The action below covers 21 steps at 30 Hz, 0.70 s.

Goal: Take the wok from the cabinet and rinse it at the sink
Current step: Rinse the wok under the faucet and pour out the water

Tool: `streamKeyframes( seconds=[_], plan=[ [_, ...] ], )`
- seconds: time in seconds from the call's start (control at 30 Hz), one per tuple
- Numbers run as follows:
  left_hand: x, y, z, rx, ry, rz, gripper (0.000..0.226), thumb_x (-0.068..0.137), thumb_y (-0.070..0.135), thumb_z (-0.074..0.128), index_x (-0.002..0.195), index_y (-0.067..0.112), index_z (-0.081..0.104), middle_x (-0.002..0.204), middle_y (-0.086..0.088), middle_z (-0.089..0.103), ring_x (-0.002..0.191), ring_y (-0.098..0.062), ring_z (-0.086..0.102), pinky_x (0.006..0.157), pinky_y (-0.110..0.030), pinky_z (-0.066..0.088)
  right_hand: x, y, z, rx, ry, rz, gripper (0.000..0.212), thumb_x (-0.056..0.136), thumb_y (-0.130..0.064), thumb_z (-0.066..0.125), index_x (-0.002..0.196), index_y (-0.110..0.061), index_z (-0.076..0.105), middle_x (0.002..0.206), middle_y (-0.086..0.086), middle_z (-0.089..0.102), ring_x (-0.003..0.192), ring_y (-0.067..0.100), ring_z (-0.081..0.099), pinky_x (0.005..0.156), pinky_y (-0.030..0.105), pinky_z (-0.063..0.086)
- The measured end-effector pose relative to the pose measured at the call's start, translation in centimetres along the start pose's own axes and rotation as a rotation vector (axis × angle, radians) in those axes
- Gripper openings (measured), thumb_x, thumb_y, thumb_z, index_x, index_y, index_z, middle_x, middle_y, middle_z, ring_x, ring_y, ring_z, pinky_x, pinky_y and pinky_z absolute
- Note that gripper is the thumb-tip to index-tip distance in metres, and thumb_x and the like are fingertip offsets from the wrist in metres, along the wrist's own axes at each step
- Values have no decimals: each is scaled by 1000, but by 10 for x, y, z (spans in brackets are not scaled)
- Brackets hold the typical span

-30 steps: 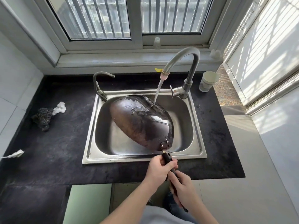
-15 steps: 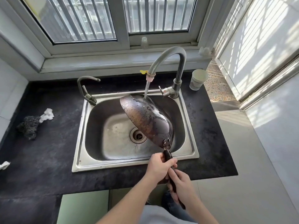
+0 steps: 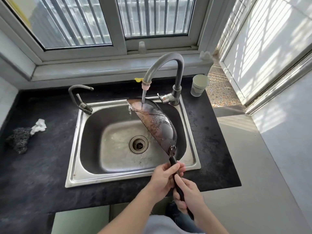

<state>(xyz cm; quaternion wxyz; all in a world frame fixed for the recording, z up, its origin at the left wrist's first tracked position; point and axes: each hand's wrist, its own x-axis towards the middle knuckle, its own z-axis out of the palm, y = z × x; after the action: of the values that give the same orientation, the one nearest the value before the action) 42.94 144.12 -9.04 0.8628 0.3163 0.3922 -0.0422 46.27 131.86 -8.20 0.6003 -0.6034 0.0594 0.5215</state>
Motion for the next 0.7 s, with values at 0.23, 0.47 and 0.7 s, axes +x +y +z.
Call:
streamKeyframes(
  seconds=[0.23,0.47,0.7],
  plan=[
    [0,4,3,66,-5,12,25,95,3,57,117,-6,64,107,-16,70,96,-21,67,91,-33,55,0,-9,-6,4,-37,67,24,95,-23,63,87,-4,51,55,6,45,32,11,31,31,14,25],
    [-7,3,1,15,87,64,20,90,1,63,108,-8,65,86,-16,66,80,-22,65,76,-29,58,-2,-24,-11,-286,-152,55,23,79,-18,75,90,-2,61,61,6,57,40,14,47,32,21,33],
    [-10,9,-8,8,244,145,18,88,3,67,98,-12,67,77,-13,68,74,-24,65,71,-32,57,8,-17,14,-1069,197,-95,30,83,-59,52,95,-31,55,82,-3,71,69,24,70,66,39,58]
  ],
)
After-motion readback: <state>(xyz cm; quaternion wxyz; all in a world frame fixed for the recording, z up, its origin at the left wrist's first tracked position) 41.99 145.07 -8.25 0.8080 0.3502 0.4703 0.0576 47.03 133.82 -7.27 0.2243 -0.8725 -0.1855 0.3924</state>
